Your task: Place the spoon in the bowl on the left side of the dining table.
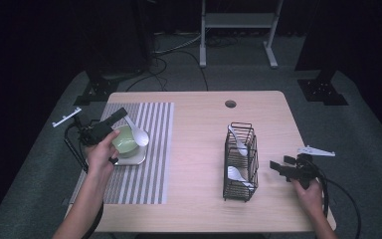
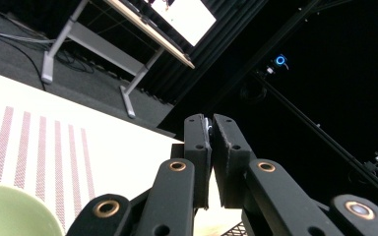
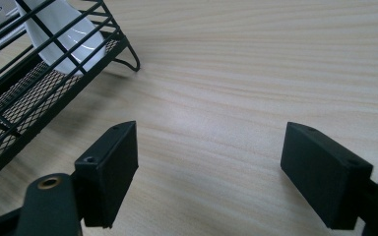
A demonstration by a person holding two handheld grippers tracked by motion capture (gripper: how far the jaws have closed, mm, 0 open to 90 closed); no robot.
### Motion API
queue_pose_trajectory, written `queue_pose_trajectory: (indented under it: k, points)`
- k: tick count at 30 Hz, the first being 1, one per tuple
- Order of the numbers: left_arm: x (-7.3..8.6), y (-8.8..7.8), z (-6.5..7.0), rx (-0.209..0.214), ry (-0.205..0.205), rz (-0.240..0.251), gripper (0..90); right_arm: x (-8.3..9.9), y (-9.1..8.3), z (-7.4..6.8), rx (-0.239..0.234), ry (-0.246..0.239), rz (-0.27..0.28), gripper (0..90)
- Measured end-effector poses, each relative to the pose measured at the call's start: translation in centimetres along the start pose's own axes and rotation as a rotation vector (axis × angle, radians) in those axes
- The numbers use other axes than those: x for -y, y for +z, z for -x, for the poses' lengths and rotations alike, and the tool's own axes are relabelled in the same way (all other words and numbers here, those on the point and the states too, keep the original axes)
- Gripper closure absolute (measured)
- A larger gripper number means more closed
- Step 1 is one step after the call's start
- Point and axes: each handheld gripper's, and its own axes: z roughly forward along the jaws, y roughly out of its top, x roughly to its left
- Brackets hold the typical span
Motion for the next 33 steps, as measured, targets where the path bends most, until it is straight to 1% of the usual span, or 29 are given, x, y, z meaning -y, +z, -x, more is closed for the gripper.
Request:
queue_pose_trajectory:
  k: [8, 15, 17, 20, 22, 25, 33]
  points:
    - [-0.5, -0.5, -1.2, -0.04, -0.016, 0.022, 85.3, 0.0, 0.0, 0.0, 0.0, 0.0, -0.001, 20.8]
    - [-0.8, -0.8, -2.1, -0.068, -0.023, 0.032, 85.3, 0.0, 0.0, 0.0, 0.001, 0.0, -0.002, 20.8]
    - [-0.8, -0.8, -2.2, -0.071, -0.026, 0.036, 85.3, 0.0, 0.0, 0.0, 0.001, -0.001, -0.003, 20.8]
    - [-1.1, -0.9, -2.8, -0.092, -0.03, 0.041, 85.3, 0.0, 0.0, 0.0, 0.0, 0.0, -0.004, 20.9]
    - [-1.1, -0.9, -2.9, -0.095, -0.036, 0.046, 85.3, 0.0, 0.0, 0.0, -0.001, 0.002, -0.002, 20.9]
    - [-1.2, -0.9, -3.3, -0.105, -0.033, 0.047, 85.3, 0.0, 0.0, 0.0, 0.0, 0.002, -0.004, 20.9]
    - [-1.4, -0.9, -4.3, -0.139, -0.045, 0.055, 85.3, 0.0, 0.0, 0.0, -0.002, 0.002, -0.005, 20.9]
